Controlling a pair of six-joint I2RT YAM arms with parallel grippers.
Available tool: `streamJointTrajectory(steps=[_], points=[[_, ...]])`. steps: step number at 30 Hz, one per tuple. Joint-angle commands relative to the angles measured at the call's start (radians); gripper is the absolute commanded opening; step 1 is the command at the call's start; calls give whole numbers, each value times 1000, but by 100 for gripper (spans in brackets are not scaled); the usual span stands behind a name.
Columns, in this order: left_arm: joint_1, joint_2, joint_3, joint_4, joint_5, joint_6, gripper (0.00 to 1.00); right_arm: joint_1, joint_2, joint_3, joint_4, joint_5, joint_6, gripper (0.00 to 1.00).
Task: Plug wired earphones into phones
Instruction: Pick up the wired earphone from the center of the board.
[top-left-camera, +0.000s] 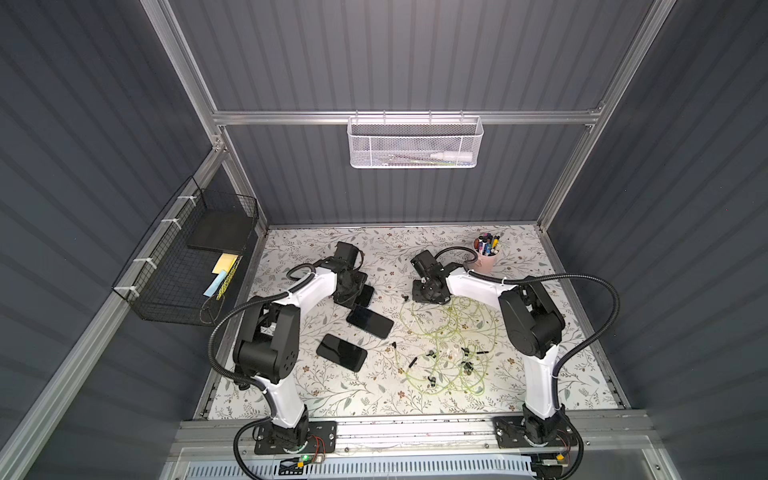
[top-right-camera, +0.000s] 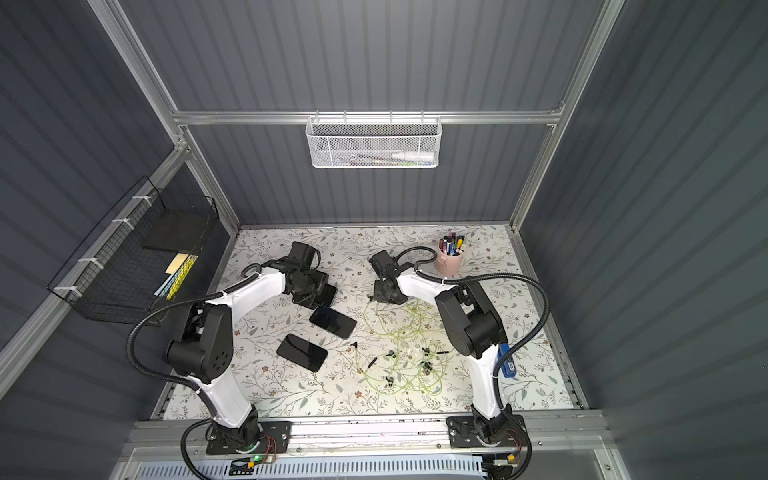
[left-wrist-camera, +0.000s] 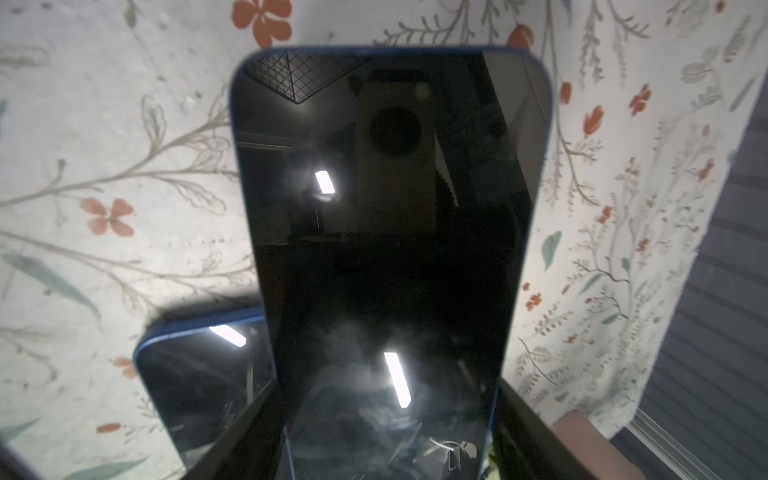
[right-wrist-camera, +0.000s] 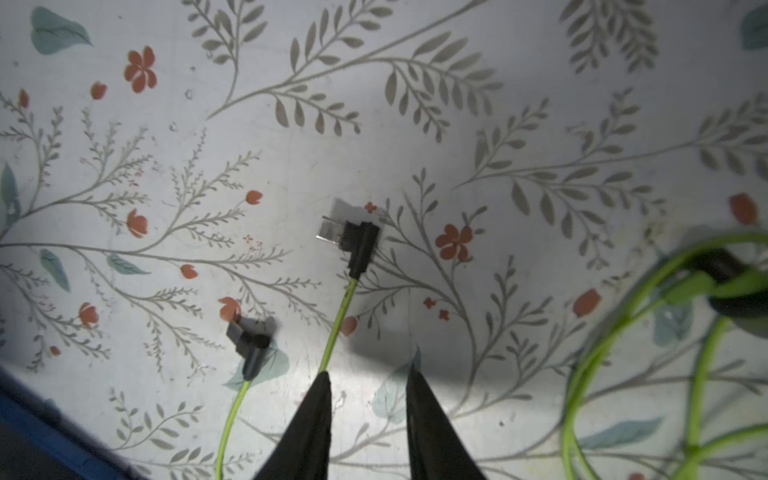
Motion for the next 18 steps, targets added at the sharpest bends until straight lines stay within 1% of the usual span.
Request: streamJointTrajectory(steps=[1, 6, 8, 13, 16, 18], points=[[4, 53, 80, -40, -58, 66, 24, 10, 32, 34, -15, 22, -25, 33], [4, 139, 168, -73, -84, 104, 26, 11, 88, 80, -59, 46, -48, 32], [4, 160, 179, -78, -89, 113, 27, 11, 101, 89, -68, 53, -51, 31], [4, 220, 222, -107, -100, 148, 34, 13, 132, 118, -95, 52, -66, 28], [4, 248, 244, -123, -91, 162, 38, 12, 139, 131, -116, 49, -78, 21], [4, 259, 248, -125, -85, 165, 44, 12, 130, 124, -116, 48, -93, 15]])
